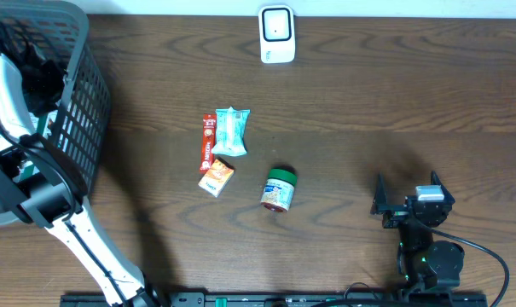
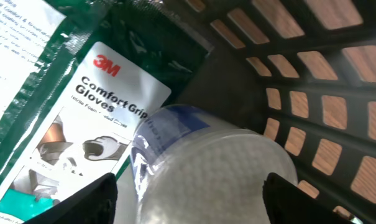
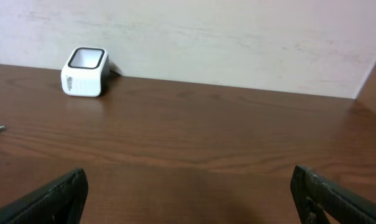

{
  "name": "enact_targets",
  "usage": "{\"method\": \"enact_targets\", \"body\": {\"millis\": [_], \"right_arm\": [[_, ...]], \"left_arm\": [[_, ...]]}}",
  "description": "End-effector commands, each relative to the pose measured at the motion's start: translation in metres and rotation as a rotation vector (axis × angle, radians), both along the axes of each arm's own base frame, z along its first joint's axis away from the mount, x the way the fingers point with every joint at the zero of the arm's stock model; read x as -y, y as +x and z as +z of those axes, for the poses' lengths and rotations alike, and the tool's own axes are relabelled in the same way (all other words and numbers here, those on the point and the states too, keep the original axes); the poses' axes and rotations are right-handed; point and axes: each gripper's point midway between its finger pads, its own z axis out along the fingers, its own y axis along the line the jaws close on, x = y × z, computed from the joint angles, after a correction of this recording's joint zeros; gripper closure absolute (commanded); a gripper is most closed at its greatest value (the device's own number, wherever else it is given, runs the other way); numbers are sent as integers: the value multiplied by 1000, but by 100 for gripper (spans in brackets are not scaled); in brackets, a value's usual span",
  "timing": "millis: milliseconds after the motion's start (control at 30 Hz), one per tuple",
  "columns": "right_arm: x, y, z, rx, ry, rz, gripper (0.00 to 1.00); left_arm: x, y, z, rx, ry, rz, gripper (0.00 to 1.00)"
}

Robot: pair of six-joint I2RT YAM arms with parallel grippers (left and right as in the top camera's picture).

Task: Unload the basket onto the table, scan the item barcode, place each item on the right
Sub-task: 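Grasp the white-lidded cotton-swab cup with the left gripper and lift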

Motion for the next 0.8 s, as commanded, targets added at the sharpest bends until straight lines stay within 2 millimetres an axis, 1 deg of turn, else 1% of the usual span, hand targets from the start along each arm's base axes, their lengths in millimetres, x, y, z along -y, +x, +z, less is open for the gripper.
{"method": "enact_targets", "body": {"millis": [0, 167, 333, 533, 633, 767], "right_arm": [[-2, 0, -2, -6, -10, 8, 1], [-2, 0, -1, -5, -10, 8, 1], [-2, 0, -1, -5, -10, 8, 1], [-1, 0, -1, -5, -10, 8, 1], [-2, 0, -1, -5, -10, 8, 1], [-2, 0, -2, -6, -10, 8, 1]], "left_arm": [[-13, -14, -15, -73, 33, 28, 20], [3, -3, -11, -18, -44, 2, 9], [7, 0, -6, 28, -115, 0, 8], [1, 0, 1, 86, -194, 22, 8], [1, -1, 0, 84, -197, 22, 8], [8, 2, -2, 71, -171, -4, 8]]}}
